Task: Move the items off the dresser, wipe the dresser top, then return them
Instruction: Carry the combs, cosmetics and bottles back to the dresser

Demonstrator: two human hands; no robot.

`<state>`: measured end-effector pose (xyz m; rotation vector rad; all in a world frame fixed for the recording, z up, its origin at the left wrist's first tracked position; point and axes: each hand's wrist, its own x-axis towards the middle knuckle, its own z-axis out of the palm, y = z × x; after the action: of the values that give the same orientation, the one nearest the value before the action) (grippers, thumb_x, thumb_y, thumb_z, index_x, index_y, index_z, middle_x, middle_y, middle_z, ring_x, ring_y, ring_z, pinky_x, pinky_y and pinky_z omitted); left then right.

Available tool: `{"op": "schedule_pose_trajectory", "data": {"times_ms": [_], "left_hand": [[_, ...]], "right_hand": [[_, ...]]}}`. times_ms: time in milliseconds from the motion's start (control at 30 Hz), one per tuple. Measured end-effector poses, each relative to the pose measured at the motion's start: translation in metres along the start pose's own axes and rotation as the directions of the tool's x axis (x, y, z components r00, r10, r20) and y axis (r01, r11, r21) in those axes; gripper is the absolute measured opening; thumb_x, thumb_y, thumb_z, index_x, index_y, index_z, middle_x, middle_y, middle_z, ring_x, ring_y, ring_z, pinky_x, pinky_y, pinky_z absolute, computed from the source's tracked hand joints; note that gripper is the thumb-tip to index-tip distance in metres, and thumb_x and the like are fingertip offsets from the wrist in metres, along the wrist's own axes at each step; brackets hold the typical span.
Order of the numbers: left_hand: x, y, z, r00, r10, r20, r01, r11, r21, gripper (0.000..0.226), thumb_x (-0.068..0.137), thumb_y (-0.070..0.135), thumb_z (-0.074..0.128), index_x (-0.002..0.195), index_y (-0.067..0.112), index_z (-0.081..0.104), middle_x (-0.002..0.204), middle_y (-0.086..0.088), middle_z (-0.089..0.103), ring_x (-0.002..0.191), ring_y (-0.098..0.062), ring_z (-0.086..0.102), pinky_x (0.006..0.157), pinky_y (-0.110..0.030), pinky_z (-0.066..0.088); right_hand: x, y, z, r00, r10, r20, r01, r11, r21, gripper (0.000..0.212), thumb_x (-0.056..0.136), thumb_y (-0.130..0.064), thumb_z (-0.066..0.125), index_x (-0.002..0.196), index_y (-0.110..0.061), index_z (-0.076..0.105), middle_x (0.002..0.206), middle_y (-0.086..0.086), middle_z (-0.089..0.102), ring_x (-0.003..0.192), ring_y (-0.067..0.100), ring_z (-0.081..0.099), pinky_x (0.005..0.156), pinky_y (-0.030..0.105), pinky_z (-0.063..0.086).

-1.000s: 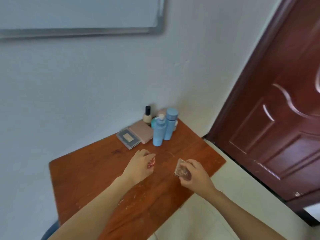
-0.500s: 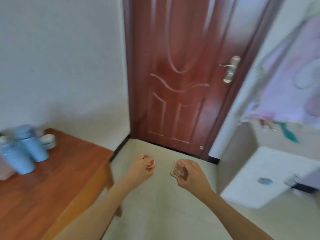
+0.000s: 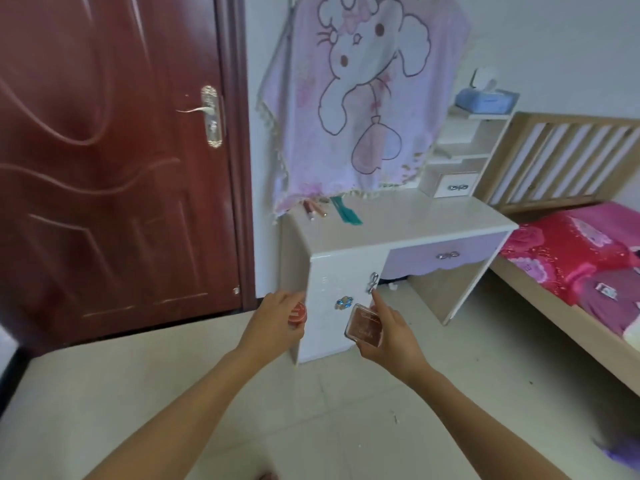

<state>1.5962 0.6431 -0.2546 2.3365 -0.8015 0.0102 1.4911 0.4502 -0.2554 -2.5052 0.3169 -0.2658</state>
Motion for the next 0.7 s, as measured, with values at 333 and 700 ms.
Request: {"op": "schedule_pose_trajectory", "data": {"times_ms": [333, 700], "left_hand": [[0.160, -0.049, 0.029, 0.998, 0.001, 0.070, 0.001, 0.999, -0.032, 0.038, 0.082, 0.015, 0.062, 0.120, 0.013, 0.055, 0.114, -0.004, 0.053, 0.109, -0.020, 0.046, 0.083, -0.019, 0.033], [0.296, -0.034, 0.116, 0.975, 0.072, 0.212, -0.059, 0.996, -0.068, 0.040, 0.080, 0.012, 0.065, 0.119, 0.009, 0.056, 0.114, -0.008, 0.054, 0.108, -0.025, 0.049, 0.088, -0.027, 0.042]], "right_hand": [[0.141, 0.053, -0.036, 0.997, 0.067, -0.027, -0.069, 0.995, -0.073, 0.087, 0.076, -0.021, 0.070, 0.144, -0.024, 0.016, 0.122, 0.007, 0.049, 0.112, 0.023, 0.047, 0.083, 0.018, 0.033], [0.208, 0.136, -0.045, 0.946, 0.323, -0.029, -0.324, 0.946, -0.016, 0.084, 0.075, -0.018, 0.069, 0.143, -0.023, 0.020, 0.123, 0.009, 0.050, 0.113, 0.022, 0.047, 0.086, 0.019, 0.037]]}}
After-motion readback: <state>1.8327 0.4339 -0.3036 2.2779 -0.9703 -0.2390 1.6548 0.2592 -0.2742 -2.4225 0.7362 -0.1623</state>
